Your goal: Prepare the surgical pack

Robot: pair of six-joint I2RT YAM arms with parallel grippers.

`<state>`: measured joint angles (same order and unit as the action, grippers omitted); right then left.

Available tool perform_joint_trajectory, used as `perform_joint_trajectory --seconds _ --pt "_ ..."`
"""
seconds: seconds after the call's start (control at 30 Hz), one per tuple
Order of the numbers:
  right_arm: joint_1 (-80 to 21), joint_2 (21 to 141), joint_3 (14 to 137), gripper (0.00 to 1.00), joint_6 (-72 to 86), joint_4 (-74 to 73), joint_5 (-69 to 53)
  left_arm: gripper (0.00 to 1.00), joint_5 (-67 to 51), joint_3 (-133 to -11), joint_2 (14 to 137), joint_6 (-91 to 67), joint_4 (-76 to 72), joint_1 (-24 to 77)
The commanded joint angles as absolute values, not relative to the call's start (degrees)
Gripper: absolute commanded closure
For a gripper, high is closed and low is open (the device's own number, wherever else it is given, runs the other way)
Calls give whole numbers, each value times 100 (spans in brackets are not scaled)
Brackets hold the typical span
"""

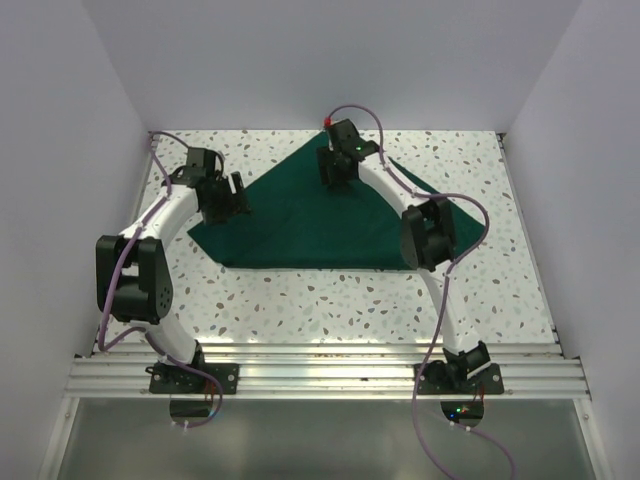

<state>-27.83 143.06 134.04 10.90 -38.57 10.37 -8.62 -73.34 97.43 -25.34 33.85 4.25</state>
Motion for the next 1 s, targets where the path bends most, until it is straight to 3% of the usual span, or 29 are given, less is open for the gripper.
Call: perform_joint_trajectory --seconds 0.0,0.47,0.97 --pt "-2760 13571 12904 28 1160 -3473 318 23 -1002 -7216 9571 -2514 3191 378" --pt "-2180 12955 12103 28 1196 -3059 -1122 22 -1133 -7163 9580 -2452 3173 378" --pt "-1890 13781 12700 31 1081 -3287 -2645 22 -1283 -7207 9721 -2356 3164 378"
